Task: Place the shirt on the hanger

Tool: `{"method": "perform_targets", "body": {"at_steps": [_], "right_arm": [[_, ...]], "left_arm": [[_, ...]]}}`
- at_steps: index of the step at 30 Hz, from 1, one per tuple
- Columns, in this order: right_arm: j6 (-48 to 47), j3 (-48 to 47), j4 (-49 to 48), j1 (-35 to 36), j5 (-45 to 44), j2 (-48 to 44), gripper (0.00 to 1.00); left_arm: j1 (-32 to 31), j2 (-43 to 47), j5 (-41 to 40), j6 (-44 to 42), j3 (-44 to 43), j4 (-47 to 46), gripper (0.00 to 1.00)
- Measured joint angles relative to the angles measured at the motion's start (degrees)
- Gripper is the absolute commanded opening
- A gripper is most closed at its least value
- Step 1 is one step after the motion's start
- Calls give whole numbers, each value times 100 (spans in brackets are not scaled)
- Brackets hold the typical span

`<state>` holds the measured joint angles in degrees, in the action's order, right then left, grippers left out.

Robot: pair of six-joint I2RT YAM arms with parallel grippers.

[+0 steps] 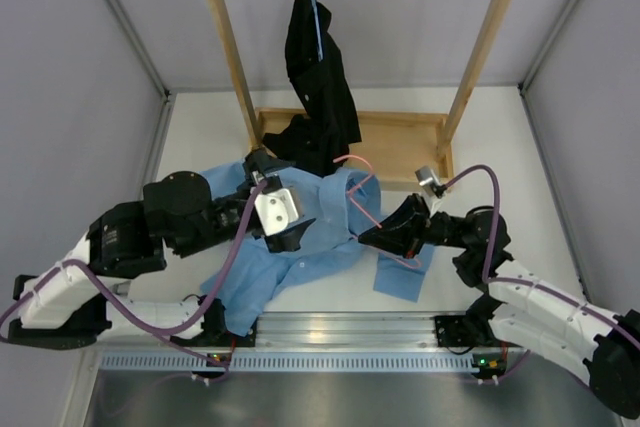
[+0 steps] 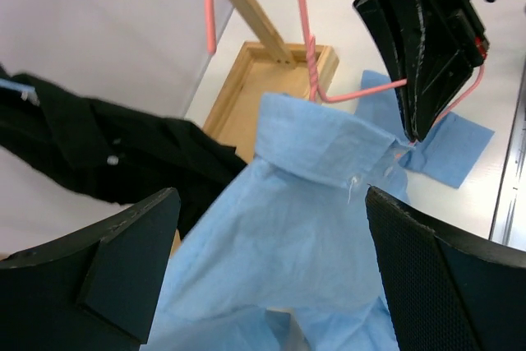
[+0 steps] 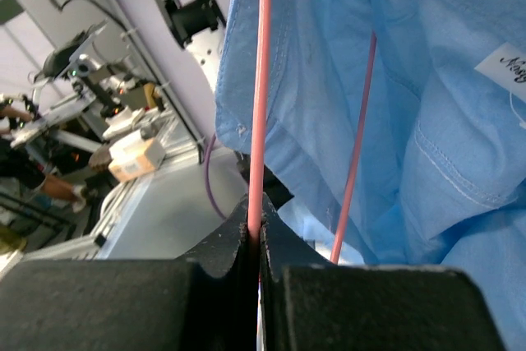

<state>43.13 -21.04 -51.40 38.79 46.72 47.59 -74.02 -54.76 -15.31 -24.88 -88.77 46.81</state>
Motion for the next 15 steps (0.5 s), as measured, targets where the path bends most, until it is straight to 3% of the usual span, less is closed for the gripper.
{"method": "perform_targets", "body": {"at_steps": [6, 15], "right_arm": [[-177, 232, 184, 9, 345, -452, 0], [-894, 236, 1169, 9, 691, -1193, 0]], "left_arm": [[225, -595, 1027, -330, -501, 210, 98], [1464, -1309, 3375, -175, -879, 1091, 98]]}}
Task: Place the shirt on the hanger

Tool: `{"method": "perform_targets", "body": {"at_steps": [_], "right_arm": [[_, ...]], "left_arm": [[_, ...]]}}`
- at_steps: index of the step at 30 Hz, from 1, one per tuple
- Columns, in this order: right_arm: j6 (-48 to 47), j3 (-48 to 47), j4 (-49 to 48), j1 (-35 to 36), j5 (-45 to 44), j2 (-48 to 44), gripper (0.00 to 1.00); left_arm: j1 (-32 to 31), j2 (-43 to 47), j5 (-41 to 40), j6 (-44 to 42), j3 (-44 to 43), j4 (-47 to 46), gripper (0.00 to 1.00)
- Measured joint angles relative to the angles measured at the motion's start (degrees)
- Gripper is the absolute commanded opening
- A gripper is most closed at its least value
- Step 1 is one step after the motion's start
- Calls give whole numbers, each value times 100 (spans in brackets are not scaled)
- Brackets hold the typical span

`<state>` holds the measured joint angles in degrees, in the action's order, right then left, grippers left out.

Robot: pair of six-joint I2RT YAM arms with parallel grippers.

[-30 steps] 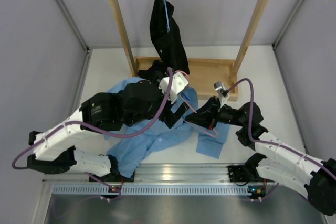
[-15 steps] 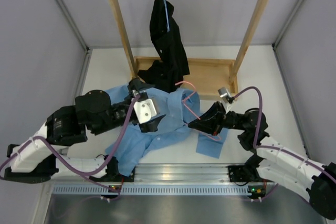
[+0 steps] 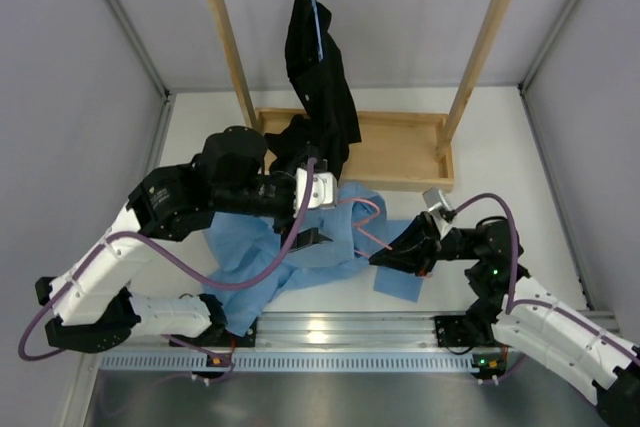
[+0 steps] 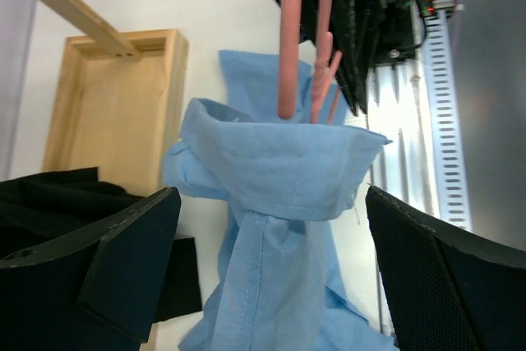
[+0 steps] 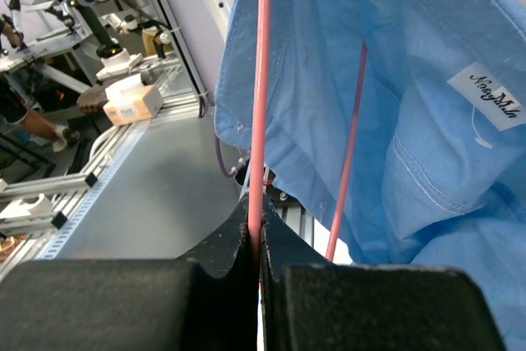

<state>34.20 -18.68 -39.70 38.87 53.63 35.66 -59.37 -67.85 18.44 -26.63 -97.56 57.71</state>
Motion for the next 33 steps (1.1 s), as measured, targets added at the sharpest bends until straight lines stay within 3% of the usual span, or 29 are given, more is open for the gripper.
{"method": "perform_targets", "body": {"at_steps": [7, 12, 19, 23, 24, 29, 31, 33], "right_arm": [[-372, -7, 501, 2, 284, -131, 0], [-566, -20, 699, 2, 479, -184, 0], [-726, -133, 903, 2, 619, -227, 0], [-793, -138, 992, 2, 619, -221, 0], [-820, -149, 1034, 2, 621, -221, 0], [-951, -289, 1204, 2, 603, -214, 0], [-966, -291, 1213, 2, 595, -216, 0], [-962, -291, 1207, 2, 560, -212, 0]], "left_arm": [[249, 37, 1447, 39, 11, 380, 93], [378, -179, 1923, 125, 70, 417, 91], [400, -372, 2081, 302, 374, 444, 76], [400, -422, 2122, 350, 538, 448, 60], [400, -431, 2122, 358, 573, 446, 48], [400, -435, 2122, 387, 632, 450, 20], [400, -424, 2120, 417, 632, 448, 2], [398, -393, 2118, 400, 651, 439, 0]]}}
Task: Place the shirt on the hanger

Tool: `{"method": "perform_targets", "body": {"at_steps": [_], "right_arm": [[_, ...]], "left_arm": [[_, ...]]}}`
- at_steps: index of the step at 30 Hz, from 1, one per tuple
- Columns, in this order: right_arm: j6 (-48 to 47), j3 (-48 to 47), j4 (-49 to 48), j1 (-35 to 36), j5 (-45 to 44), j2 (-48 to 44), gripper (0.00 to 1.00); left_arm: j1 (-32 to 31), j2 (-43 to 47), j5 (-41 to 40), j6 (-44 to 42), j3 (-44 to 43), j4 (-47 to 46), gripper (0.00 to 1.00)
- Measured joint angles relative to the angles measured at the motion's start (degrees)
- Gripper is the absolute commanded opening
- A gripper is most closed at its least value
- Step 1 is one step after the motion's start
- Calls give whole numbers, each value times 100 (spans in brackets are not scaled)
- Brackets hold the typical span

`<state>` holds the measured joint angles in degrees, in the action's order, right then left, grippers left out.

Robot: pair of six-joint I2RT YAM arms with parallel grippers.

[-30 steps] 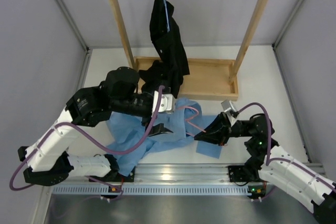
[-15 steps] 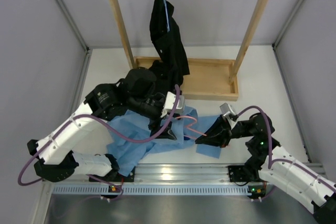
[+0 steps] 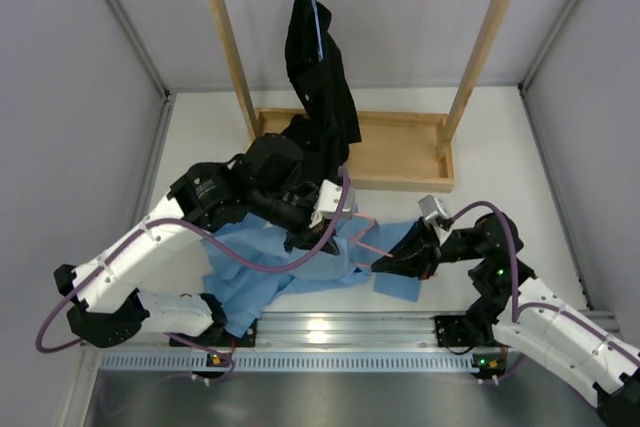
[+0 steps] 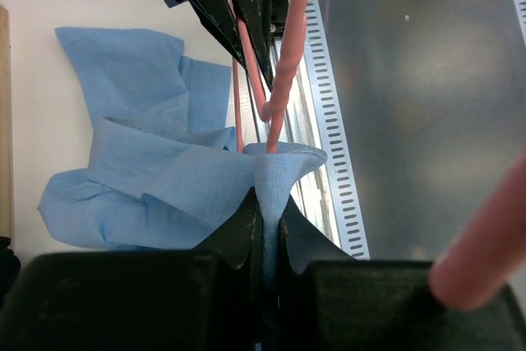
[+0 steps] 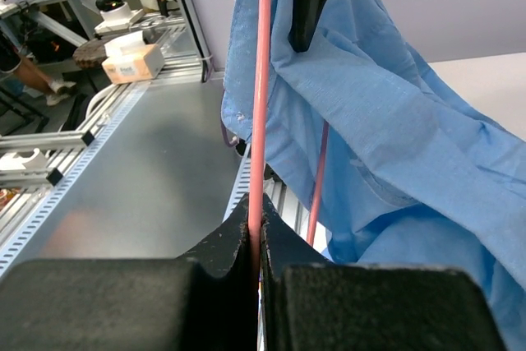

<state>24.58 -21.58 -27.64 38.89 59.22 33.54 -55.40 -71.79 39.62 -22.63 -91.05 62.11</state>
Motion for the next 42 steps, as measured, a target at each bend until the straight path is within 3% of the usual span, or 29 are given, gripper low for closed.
{"method": "perform_targets", "body": {"at_steps": [4, 5, 6, 8, 9, 10, 15, 21, 25, 30, 33, 42], "right_arm": [[7, 0, -13, 0, -37, -2, 1], [2, -2, -11, 0, -52, -4, 10], [0, -15, 17, 0, -74, -9, 37], [-52, -76, 90, -2, -146, -48, 46], [-136, -120, 175, 2, -236, -103, 63], [-210, -184, 343, 7, -328, -188, 69], [-713, -376, 1471, 17, -1593, -1012, 80], [-776, -546, 2922, 26, -4133, -1792, 74], [-538, -516, 3405, 26, -4854, -1751, 69], [-31, -96, 3235, 26, -4929, -1722, 68], [271, 109, 2826, 26, -4710, -1198, 68], [929, 361, 420, 24, -3604, 822, 65]], "left_arm": [[0, 140, -52, 26, 164, -157, 0], [0, 173, -72, 35, 203, -210, 0], [0, 223, -111, 48, 256, -280, 0], [2, 365, -251, 85, 365, -341, 0], [2, 433, -321, 118, 391, -358, 0], [2, 522, -400, 155, 407, -391, 0], [11, 1010, -846, 319, 411, -531, 0], [11, 1473, -1432, 531, 413, -610, 0], [11, 1816, -1808, 651, 588, -817, 0], [11, 2118, -2013, 785, 730, -914, 0], [11, 2184, -1985, 885, 739, -1008, 0], [11, 2446, -1969, 1239, 1075, -1556, 0]]}}
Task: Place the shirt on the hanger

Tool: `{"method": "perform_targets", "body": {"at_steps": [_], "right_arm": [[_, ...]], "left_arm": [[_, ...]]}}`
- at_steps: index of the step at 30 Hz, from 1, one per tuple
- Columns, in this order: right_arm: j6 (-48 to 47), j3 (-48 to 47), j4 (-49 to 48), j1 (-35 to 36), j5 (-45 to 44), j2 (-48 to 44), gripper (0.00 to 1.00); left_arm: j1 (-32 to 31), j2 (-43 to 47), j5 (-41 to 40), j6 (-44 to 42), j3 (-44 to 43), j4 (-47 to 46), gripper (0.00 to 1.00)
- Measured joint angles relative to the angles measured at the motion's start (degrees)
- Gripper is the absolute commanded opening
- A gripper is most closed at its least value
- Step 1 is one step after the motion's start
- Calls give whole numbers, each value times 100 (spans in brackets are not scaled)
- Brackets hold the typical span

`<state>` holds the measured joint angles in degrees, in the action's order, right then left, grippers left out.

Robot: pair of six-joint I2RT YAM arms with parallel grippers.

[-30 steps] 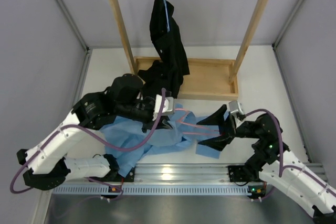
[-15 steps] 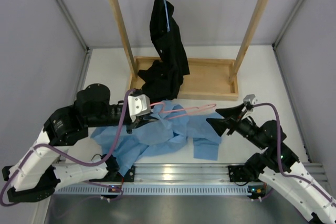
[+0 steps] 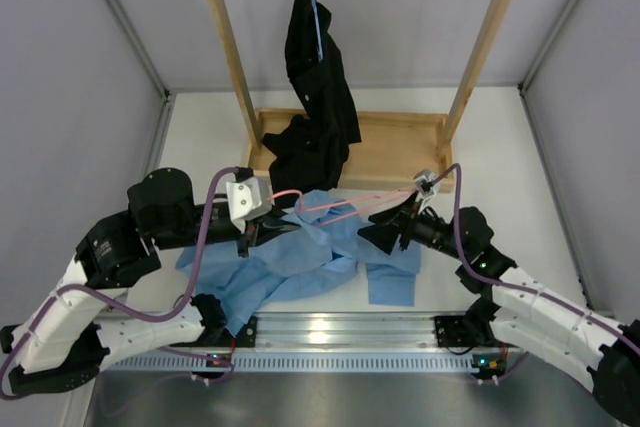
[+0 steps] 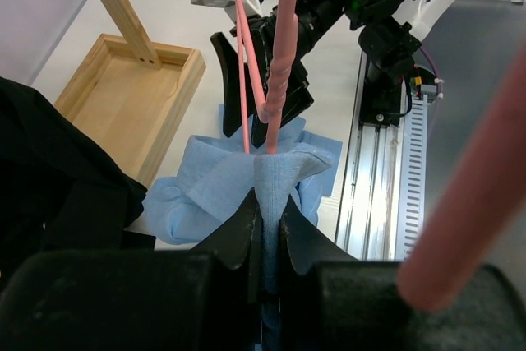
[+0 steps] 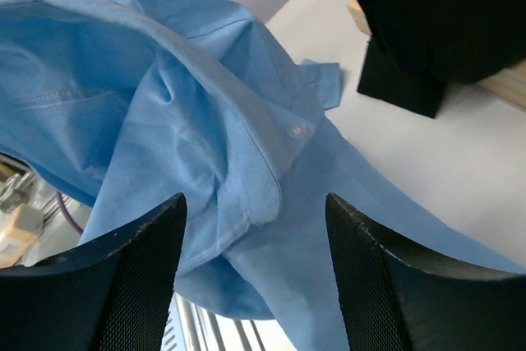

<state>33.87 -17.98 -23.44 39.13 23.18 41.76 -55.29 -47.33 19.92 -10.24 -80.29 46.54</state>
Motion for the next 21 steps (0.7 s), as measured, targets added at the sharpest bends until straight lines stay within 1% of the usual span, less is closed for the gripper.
{"method": "perform_targets", "body": {"at_steps": [3, 5, 8, 11, 12, 15, 16, 18, 21], "right_arm": [[195, 0, -752, -4, 286, 520, 63], [260, 0, -1088, -4, 385, 791, 63], [385, 31, -1578, -4, 483, 1110, 56], [531, 48, -2048, -7, 623, 1416, 41], [575, 48, -2162, -7, 656, 1499, 30], [710, 74, -2452, -22, 780, 1692, 7], [734, 74, -2498, -33, 807, 1707, 6], [778, 79, -2507, -76, 844, 1659, 0], [767, 146, -2297, -264, 841, 1331, 0]], "left_arm": [[0, 59, -28, 94, 55, -87, 0], [0, 111, -63, 138, 101, -166, 0], [2, 164, -94, 173, 168, -280, 0], [2, 203, -136, 188, 179, -310, 0], [2, 214, -149, 190, 179, -319, 0], [2, 249, -214, 199, 179, -332, 0], [2, 262, -271, 201, 179, -332, 0], [2, 289, -363, 199, 179, -334, 0], [2, 382, -592, 168, 179, -326, 0]]}}
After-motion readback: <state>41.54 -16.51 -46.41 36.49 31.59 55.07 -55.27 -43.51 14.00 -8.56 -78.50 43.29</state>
